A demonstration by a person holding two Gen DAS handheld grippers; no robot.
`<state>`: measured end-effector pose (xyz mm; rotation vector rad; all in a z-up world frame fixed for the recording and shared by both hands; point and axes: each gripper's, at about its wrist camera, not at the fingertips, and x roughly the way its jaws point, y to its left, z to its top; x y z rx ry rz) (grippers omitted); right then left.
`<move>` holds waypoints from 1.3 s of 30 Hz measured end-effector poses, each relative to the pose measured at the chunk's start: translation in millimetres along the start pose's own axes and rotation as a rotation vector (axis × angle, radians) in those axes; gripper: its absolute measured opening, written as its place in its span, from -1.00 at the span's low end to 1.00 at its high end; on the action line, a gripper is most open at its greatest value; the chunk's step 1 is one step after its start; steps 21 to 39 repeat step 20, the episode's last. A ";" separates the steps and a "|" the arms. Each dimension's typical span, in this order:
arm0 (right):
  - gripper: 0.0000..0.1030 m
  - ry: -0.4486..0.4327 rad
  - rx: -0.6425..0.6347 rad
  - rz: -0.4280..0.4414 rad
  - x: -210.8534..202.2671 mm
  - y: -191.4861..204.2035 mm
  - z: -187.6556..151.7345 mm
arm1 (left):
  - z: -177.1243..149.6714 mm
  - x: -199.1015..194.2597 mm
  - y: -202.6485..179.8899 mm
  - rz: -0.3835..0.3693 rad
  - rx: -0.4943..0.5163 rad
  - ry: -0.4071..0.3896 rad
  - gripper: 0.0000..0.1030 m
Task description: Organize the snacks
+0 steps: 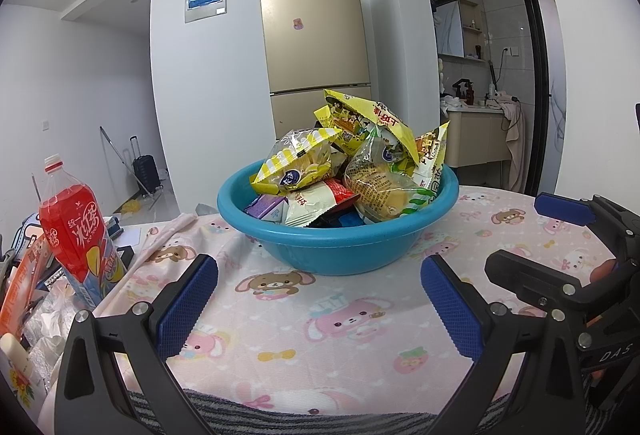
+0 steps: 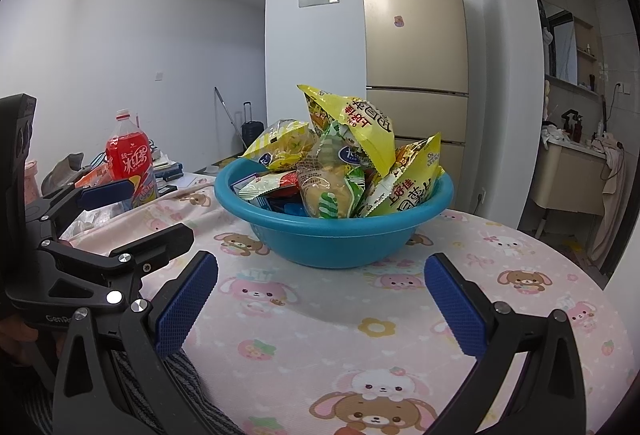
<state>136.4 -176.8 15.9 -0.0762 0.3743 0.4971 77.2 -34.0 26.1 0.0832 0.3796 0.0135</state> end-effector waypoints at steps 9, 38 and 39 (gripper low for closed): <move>1.00 0.001 0.000 0.001 0.4 0.4 0.7 | 0.8 0.3 -0.5 -0.001 0.000 0.001 1.00; 1.00 0.002 0.000 0.001 0.2 0.4 0.9 | 1.1 -0.2 0.0 -0.001 0.000 0.002 1.00; 1.00 0.002 0.000 0.001 0.2 0.4 0.9 | 1.1 -0.2 0.0 -0.001 0.000 0.002 1.00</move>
